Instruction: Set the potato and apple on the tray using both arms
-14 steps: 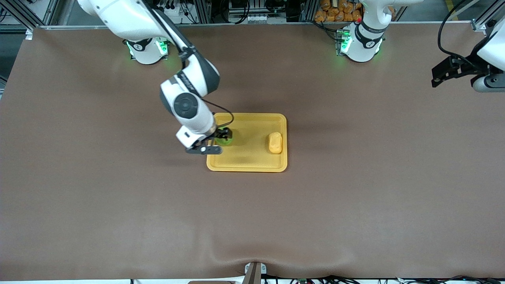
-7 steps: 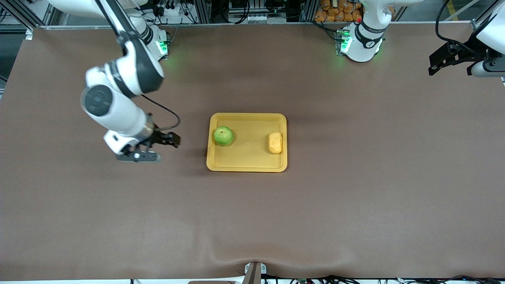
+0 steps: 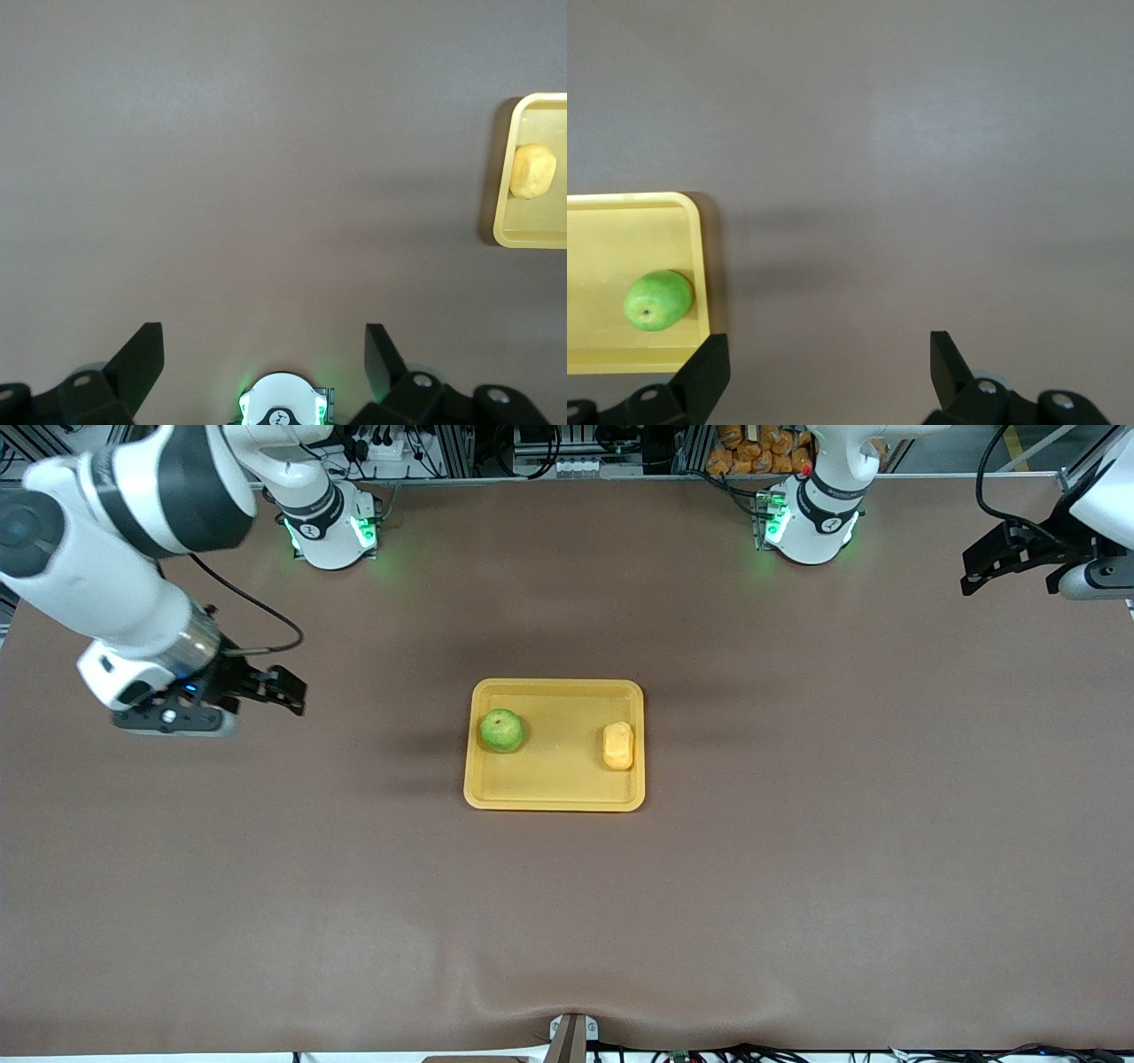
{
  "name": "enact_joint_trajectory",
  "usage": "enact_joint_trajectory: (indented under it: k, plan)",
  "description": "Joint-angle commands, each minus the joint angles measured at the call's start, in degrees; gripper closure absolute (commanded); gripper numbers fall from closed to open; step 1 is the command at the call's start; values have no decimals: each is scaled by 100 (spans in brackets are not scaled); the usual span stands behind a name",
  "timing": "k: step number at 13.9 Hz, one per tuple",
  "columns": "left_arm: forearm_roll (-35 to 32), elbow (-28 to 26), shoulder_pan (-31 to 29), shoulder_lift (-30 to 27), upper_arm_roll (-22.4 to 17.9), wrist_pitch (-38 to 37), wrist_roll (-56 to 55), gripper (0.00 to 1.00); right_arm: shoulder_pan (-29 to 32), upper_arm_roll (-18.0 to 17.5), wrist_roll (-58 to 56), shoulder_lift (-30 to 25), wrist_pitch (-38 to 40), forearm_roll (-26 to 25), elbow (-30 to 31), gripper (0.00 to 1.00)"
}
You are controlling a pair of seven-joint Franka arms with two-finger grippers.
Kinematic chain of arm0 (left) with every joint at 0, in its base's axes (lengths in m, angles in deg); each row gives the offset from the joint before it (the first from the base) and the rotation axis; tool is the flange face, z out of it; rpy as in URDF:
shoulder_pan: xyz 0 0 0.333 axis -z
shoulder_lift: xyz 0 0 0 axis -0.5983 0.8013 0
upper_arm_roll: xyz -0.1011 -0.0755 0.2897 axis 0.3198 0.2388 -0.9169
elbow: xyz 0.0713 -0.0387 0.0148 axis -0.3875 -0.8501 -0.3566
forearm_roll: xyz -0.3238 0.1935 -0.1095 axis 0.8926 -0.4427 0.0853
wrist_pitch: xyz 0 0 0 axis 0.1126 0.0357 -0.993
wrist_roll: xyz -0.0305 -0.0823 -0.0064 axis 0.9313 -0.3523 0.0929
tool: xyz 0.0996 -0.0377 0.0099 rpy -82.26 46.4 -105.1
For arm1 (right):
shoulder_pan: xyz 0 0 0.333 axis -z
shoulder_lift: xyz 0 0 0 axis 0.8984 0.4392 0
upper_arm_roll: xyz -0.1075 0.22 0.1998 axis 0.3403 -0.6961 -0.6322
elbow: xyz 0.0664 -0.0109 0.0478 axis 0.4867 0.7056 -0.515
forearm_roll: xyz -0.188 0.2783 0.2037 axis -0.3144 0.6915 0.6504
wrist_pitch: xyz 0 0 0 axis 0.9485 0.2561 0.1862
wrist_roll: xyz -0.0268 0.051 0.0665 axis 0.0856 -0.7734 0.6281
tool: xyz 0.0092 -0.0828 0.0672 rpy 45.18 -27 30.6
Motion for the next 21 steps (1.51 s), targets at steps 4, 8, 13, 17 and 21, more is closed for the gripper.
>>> enact_joint_trajectory:
  k: [4,8,13,17,21]
  plan:
    - [105,50,-42,-32,35,-7,-102,0,-243,974,-717,-393,834,32,-364,0]
    - [105,59,-6,-49,70,-24,-93,0,100,982,-823,-375,1802,5,-1200,0]
    - [105,112,-15,-67,132,-33,-312,0,285,1026,-1167,-489,2295,5,-1290,0]
    - [96,252,-6,-58,149,-156,-278,0,373,1044,-1219,-481,2261,-13,-1412,0]
    - [96,252,-6,-84,149,-174,-330,0,488,1053,-1202,-489,2313,49,-1448,0]
